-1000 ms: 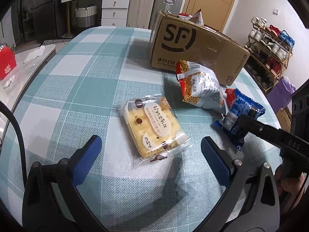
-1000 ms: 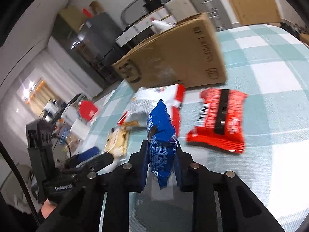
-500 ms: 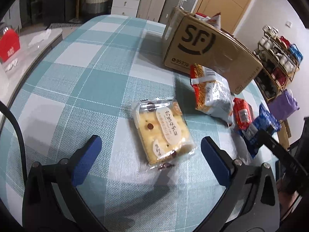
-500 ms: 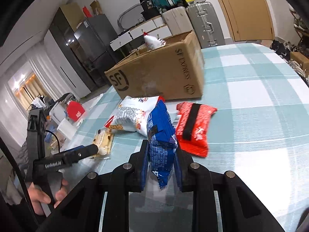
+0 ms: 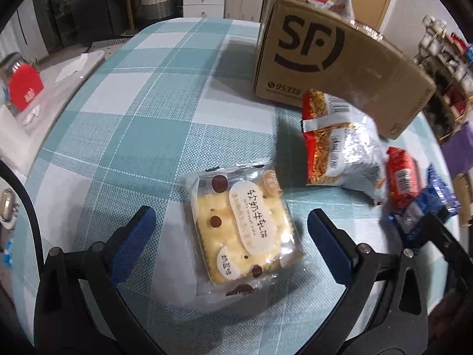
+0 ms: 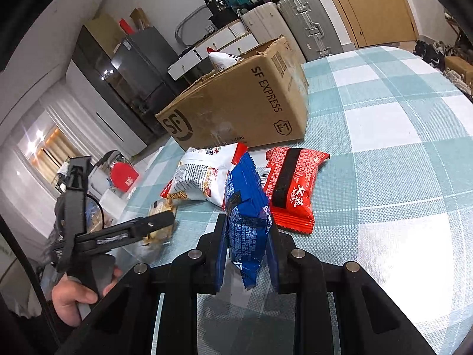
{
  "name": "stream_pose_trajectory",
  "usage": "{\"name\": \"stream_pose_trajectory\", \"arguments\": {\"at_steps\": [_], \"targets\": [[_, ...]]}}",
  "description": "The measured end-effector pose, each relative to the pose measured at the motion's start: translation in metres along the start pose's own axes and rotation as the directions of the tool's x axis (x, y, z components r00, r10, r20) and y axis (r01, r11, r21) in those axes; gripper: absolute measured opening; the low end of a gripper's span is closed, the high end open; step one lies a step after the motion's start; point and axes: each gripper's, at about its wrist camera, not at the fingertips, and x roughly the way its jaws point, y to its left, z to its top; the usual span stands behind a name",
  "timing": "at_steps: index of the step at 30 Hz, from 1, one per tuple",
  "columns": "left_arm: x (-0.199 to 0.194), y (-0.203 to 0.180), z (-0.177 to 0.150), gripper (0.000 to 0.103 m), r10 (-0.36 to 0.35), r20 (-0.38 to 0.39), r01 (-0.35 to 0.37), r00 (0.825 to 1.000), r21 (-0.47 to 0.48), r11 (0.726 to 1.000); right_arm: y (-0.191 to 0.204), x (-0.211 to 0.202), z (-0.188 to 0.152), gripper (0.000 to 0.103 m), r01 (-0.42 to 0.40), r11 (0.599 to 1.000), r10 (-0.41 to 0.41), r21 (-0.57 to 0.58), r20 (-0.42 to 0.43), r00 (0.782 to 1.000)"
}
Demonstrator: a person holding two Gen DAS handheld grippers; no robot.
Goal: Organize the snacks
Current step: 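Grasp the blue biscuit pack with the right gripper while the left approaches the cream cake pack, then grasp the cream cake pack with the left gripper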
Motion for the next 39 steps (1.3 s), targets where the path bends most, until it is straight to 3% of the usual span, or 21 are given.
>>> {"name": "stream_pose_trajectory", "arguments": {"at_steps": [3,8,11,13,16,32,39], "targets": [[0.004,-0.006,0.000,0.102,0.046,-0.007,-0.046,0.999,0.024,0.999,-0.002,-0.003,0.000,0.023,-0.012,1.000,0.012,0.009,0.010,1.000],[0.003,-0.006,0.000,0.098,0.042,-0.005,-0.042,0.999,0.024,0.999,-0.007,-0.004,-0.001,0.023,-0.026,0.999,0.026,0.027,0.007,1.000],[0.000,-0.006,0.000,0.083,0.027,-0.001,-0.027,1.000,0.047,0.999,-0.009,-0.003,-0.001,0.023,-0.031,0.999,0.031,0.032,0.003,1.000],[-0.004,-0.010,0.001,0.063,0.002,-0.006,-0.002,1.000,0.084,0.996,-0.008,-0.004,-0.001,0.023,-0.033,0.999,0.033,0.029,0.006,0.999],[-0.007,-0.010,0.002,0.057,-0.016,-0.020,0.017,1.000,0.101,0.995,-0.010,-0.003,-0.001,0.023,-0.032,0.999,0.031,0.035,0.007,0.999],[-0.034,0.001,-0.027,0.057,-0.096,-0.029,0.099,0.995,0.120,0.988,-0.010,-0.011,-0.003,0.023,-0.014,0.999,0.013,0.041,0.032,0.999],[-0.064,0.016,-0.025,0.057,-0.113,0.026,0.109,0.993,0.110,0.988,-0.004,-0.014,-0.002,0.024,0.008,1.000,-0.008,0.018,0.050,0.999]]}}
